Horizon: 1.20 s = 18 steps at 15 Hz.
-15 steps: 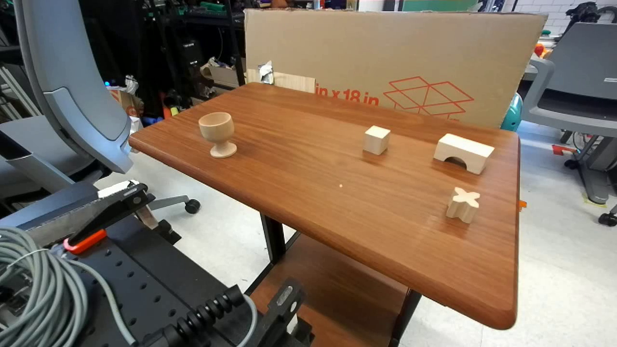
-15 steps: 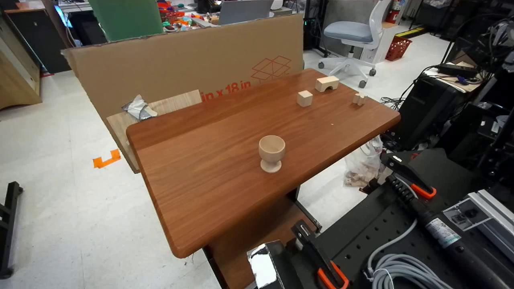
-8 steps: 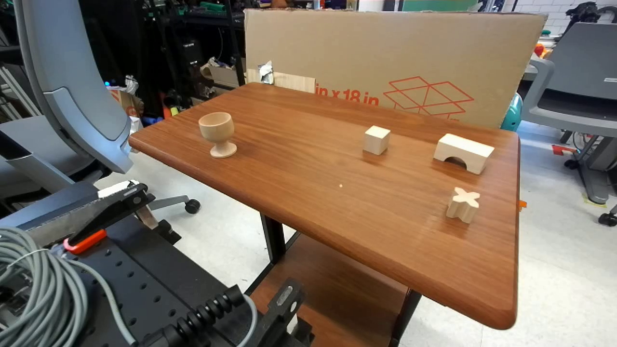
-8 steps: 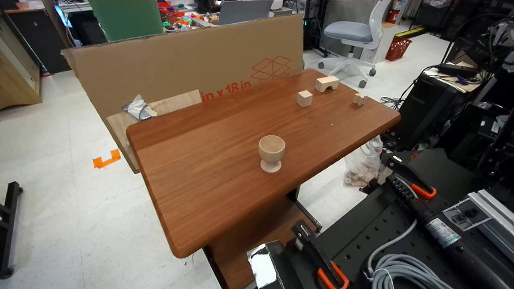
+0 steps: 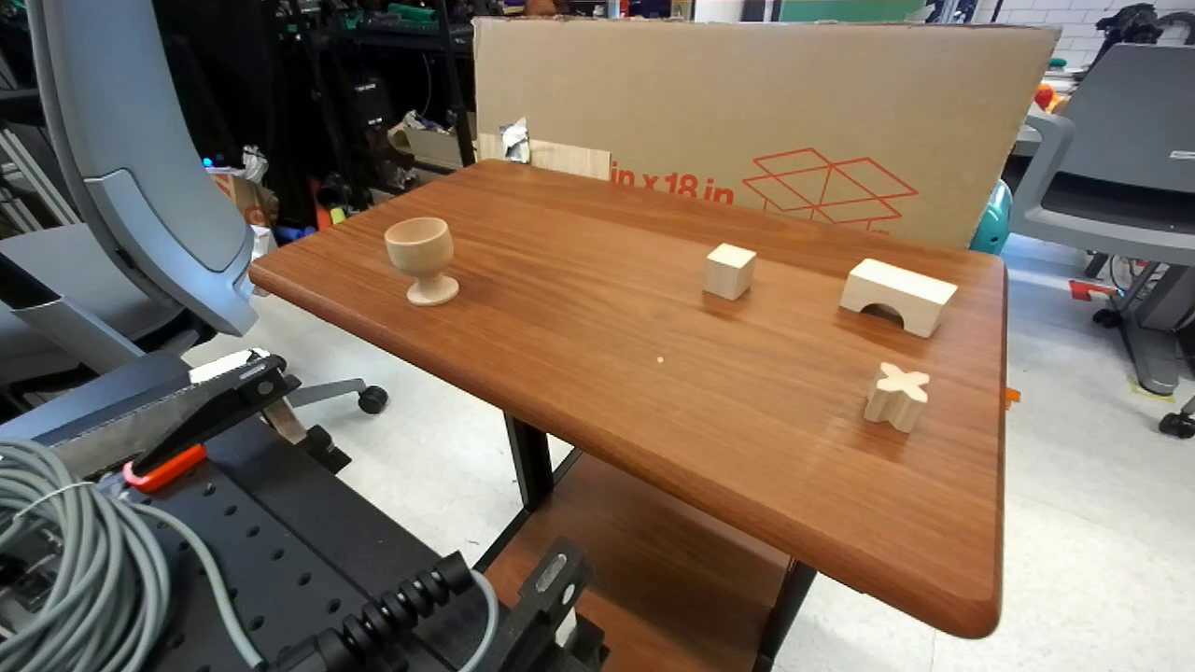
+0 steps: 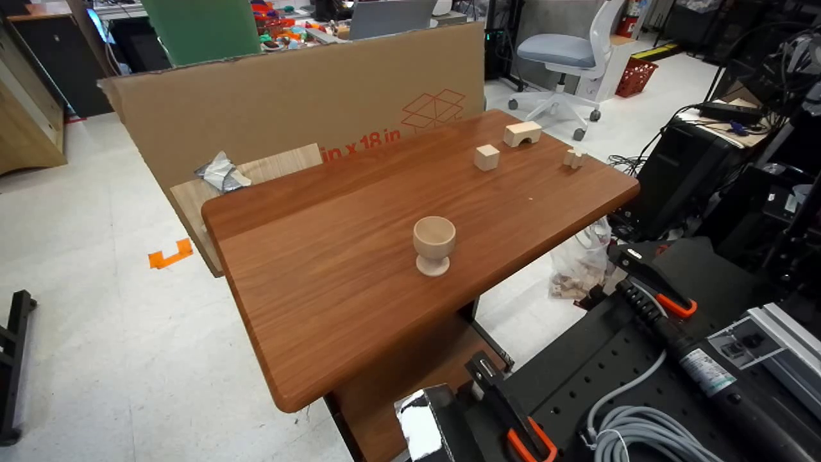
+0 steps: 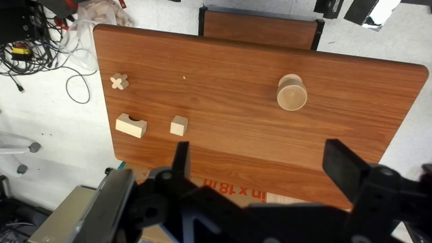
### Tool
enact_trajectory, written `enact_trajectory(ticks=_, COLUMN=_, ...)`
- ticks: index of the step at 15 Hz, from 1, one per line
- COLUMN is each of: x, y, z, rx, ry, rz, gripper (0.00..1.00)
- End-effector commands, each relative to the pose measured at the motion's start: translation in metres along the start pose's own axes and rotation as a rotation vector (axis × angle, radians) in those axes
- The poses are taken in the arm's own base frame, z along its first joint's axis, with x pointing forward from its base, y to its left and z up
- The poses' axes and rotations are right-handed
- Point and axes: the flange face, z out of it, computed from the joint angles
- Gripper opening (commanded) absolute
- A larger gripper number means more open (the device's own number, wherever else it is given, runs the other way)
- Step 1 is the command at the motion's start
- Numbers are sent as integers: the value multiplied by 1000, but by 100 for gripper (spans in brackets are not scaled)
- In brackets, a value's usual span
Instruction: Move the wooden cup forward
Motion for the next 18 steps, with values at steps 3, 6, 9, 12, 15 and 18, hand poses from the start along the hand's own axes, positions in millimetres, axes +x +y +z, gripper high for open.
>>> enact_trajectory(ticks=3, x=1, y=1, z=-1, rx=4, ry=3, rz=6, gripper=100)
enact_trajectory(ticks=6, x=8, y=6, z=0, rx=26, ry=12, rz=26, gripper=100)
enact_trajectory(ticks=9, x=24, y=19, z=-5, rx=7, ry=124, rz=42, gripper=100)
enact_trajectory(ticks=12, x=41, y=36, z=-7, rx=21, ry=203, rz=63, gripper=100)
enact_trajectory(ticks=15, x=50, y=48, z=10, rx=43, ry=204, rz=91, gripper=100)
enact_trajectory(ticks=18, x=41, y=41, z=43, rx=90, ry=113, rz=123, gripper=100)
